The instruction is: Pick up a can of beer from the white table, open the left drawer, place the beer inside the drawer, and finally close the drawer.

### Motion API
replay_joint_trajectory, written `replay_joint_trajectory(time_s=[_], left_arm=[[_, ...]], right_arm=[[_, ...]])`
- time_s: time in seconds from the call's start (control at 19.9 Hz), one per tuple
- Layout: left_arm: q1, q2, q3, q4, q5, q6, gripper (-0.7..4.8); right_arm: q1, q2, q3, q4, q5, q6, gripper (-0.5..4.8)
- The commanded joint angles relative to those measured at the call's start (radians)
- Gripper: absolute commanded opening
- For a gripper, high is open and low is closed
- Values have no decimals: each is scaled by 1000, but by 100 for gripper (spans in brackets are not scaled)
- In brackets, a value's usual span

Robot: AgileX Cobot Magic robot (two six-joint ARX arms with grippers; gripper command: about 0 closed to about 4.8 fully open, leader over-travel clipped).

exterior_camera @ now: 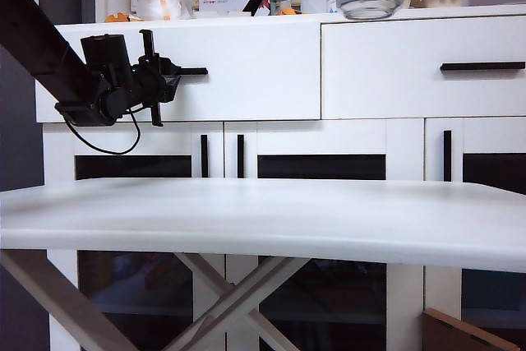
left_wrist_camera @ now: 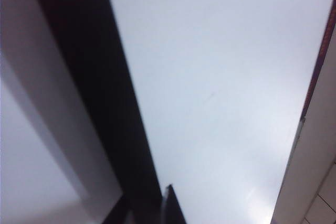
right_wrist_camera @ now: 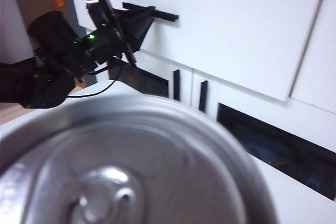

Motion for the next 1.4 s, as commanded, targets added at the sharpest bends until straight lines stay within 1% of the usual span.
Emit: replay_joint_trajectory(time_s=[0.05, 0.2, 0.3, 0.5, 0.55, 0.75, 0.9, 1.1, 1.15, 1.25, 1.4], left_arm=[[-11, -22, 1, 149, 107, 19, -6], [-11, -26, -23, 197, 129, 18, -6], [-11, -44, -80, 229, 129, 15, -6], [-11, -113, -266, 314, 122, 17, -6], [-11, -147, -333, 335, 122, 25, -6], [-11, -257, -509, 345, 125, 77, -6], [-8, -330, -642, 397, 122, 80, -6], [2, -452, -884, 480, 92, 81, -6], [2, -504, -978, 499, 77, 84, -6], [2, -569, -1076, 505, 79, 106, -6], [2, -653, -1191, 515, 78, 107, -6]], right_arm=[[2, -10, 12, 63, 0, -4, -5], [2, -10, 12, 62, 0, -4, -5], [2, -10, 12, 62, 0, -4, -5], [2, -10, 12, 62, 0, -4, -5], [2, -10, 12, 63, 0, -4, -5], [2, -10, 12, 62, 0, -4, -5], [2, -10, 11, 62, 1, -4, -5], [2, -10, 12, 63, -1, -4, -5], [2, -11, 12, 63, -3, -3, -5], [2, -13, 12, 64, -2, -4, -5], [2, -26, 13, 67, -1, -6, -5]])
